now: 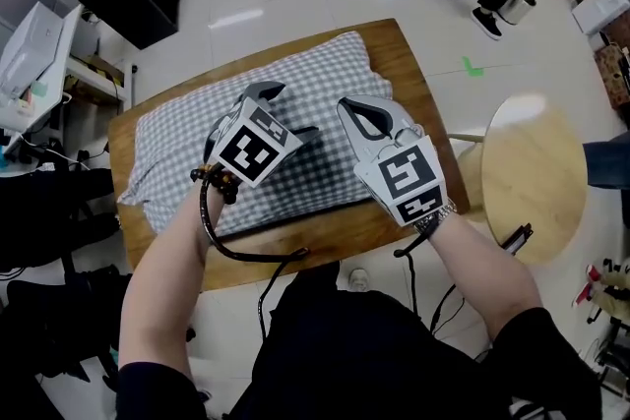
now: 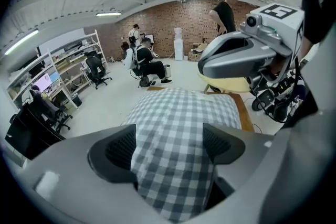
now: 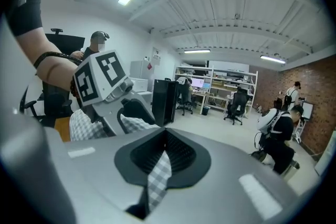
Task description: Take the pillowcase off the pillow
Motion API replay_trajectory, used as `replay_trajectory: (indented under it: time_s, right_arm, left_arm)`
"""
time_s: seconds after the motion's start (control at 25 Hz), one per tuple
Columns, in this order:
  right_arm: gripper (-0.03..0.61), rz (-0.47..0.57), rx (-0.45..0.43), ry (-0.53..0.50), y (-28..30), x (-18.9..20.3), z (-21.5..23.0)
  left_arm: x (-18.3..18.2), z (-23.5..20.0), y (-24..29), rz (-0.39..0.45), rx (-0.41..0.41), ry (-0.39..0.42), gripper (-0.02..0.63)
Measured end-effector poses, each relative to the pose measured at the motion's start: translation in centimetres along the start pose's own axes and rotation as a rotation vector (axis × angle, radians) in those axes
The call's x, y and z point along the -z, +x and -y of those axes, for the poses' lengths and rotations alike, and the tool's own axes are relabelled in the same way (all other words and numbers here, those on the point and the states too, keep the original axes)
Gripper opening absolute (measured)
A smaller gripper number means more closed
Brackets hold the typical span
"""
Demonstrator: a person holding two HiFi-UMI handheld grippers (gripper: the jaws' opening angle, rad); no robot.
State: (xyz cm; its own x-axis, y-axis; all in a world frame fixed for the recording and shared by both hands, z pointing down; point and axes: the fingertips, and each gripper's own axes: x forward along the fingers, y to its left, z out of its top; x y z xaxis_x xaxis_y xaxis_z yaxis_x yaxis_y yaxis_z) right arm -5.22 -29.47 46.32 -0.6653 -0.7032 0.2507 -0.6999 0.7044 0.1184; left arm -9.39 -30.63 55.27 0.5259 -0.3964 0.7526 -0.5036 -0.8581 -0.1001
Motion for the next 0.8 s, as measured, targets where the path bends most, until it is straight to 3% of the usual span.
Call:
replay_trajectory:
  time_s: [0.24,0.48,0.8]
  right_arm:
    - [0.002,0.000,0.003,0.015,1.5,1.4,0.3]
    - [0.002,-0.013,0.022,0.028,2.1,2.9,0.4]
    - [0.002,-0.065,0.071,0.026,1.6,4.3,4.4]
  left_arm:
    - [2.7,-0.3,2.4,-0.075,0.044,-0.026,0.377]
    - [4.0,-0.6,2.3,-0.090,-0.007,0.011,0.213]
    - [1.9,-2.0,0.7,-0.003,-0.078,-0.032,0.066]
